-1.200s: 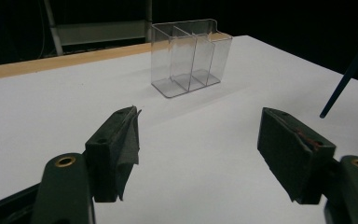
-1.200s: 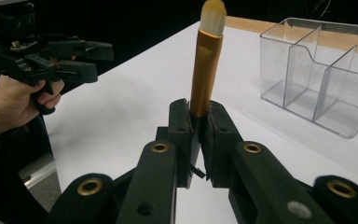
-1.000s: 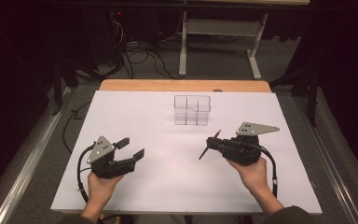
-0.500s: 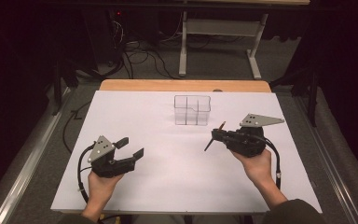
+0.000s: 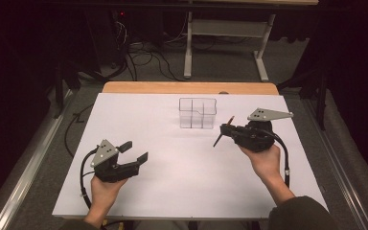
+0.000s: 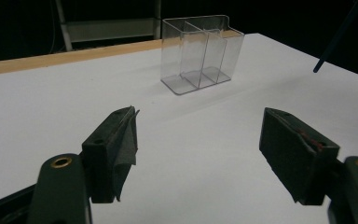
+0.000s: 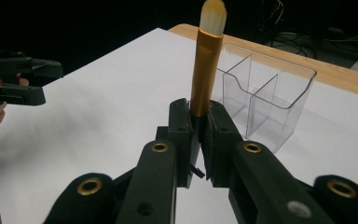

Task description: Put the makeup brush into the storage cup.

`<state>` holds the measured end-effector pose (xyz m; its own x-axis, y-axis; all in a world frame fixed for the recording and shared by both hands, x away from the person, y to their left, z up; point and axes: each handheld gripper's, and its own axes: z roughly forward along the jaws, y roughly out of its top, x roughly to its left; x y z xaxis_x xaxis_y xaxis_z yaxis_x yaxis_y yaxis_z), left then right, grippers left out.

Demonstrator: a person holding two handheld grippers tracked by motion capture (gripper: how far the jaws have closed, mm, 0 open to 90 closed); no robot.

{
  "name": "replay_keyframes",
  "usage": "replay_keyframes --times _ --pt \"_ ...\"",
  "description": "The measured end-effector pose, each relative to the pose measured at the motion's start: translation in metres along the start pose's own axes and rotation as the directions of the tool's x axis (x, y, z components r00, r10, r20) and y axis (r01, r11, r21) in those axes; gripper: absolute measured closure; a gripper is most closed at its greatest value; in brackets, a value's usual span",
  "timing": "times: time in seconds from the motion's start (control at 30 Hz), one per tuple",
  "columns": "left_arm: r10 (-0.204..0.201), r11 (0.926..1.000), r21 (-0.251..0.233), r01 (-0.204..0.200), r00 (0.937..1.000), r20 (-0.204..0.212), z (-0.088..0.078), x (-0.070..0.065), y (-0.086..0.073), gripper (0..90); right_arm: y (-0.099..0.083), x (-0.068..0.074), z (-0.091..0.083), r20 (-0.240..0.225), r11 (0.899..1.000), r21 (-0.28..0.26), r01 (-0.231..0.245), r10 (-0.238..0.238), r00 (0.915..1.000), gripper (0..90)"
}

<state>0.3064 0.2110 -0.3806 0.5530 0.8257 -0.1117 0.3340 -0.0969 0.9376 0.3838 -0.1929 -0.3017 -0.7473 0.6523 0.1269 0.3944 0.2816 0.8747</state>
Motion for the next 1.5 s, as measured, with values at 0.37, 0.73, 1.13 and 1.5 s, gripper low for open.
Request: replay_keyframes --times 0.37,0.73,1.13,1.5 --pt "-0.001 1.0000 0.003 0.001 1.0000 0.005 0.002 -0.001 0.000 27.6 0.010 -0.006 0.006 0.015 1.000 0.000 0.000 0.000 0.9999 84.6" --pt "0.004 0.9999 0.012 -0.004 0.9999 0.009 0.003 -0.002 -0.001 27.7 0.019 -0.009 0.011 0.031 1.000 0.004 0.003 -0.003 0.9995 84.6" --pt "0.004 0.9999 0.015 -0.004 0.9999 0.010 0.003 -0.002 -0.001 27.9 0.025 -0.014 0.017 0.041 1.000 0.005 0.005 -0.006 0.9991 84.6" --pt "0.005 0.9999 0.016 -0.005 0.9999 0.015 0.004 -0.002 -0.001 28.0 0.036 -0.018 0.022 0.062 1.000 0.007 0.007 -0.008 0.9980 84.6"
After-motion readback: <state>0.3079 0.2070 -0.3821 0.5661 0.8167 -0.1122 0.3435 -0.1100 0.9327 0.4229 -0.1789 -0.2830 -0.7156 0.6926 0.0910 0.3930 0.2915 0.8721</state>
